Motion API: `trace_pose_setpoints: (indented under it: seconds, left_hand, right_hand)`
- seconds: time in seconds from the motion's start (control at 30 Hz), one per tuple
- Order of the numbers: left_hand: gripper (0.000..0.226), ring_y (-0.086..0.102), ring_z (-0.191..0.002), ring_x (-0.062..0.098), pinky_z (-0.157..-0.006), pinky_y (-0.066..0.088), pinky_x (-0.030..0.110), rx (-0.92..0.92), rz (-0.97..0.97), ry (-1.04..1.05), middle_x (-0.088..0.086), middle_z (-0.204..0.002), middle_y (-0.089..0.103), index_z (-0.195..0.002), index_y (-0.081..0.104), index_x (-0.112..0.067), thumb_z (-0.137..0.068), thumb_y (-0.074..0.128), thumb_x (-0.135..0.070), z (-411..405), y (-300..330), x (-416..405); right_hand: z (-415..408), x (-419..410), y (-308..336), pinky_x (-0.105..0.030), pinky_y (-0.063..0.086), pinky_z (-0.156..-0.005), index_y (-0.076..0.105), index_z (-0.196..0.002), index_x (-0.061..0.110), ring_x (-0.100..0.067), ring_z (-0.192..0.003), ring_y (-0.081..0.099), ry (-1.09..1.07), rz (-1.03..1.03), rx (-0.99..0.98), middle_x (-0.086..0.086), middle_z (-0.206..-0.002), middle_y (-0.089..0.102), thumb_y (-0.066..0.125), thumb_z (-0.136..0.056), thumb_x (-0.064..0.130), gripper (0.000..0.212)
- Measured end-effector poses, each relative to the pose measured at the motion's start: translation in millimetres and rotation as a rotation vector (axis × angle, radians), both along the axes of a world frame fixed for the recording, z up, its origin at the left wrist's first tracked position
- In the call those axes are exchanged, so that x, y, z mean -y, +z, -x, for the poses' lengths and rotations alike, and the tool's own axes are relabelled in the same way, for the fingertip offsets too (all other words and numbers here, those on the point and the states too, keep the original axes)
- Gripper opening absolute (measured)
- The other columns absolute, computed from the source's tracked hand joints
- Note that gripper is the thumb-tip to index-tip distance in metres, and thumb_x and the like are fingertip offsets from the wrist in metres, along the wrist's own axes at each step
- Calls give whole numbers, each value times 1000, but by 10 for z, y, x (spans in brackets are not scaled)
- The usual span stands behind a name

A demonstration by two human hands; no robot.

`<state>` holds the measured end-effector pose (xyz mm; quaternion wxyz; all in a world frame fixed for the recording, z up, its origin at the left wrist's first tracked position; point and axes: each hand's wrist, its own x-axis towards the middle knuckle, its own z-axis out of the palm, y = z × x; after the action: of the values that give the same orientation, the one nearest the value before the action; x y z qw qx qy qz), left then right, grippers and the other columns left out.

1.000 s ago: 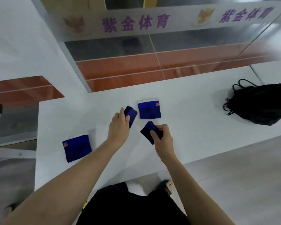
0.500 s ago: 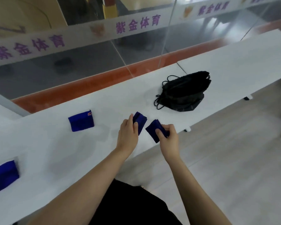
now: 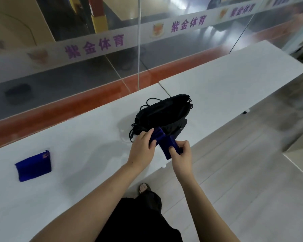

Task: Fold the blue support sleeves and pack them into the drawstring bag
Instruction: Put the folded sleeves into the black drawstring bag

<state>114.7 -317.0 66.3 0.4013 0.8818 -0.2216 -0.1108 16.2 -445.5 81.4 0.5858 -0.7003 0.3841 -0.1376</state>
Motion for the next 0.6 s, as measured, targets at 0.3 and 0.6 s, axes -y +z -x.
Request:
trace_pose_setpoints:
  seconds: [0.3,0.6]
  left_hand:
    - [49,46,-122,30,-106,39,38,87,-116,123,4,-130,63,-148,50,-12,-102,57,-23,-778,45,803]
    - [34,63,-108,19,-92,46,29,-204,-35,350,0,-117,70,-129,65,-16,-95,67,-21,-1365,-77,1186]
  right_hand:
    - [-864,1093,27,-27,53,-73,62,-99,22,-2,-82,64,175,82,-25,7,-95,70,67,-95,12,13]
    - [-1821,1886,-55,-21,50,-81,58,-113,22,1,-98,61,491,241,-85,13,-105,65,68,-96,10,23]
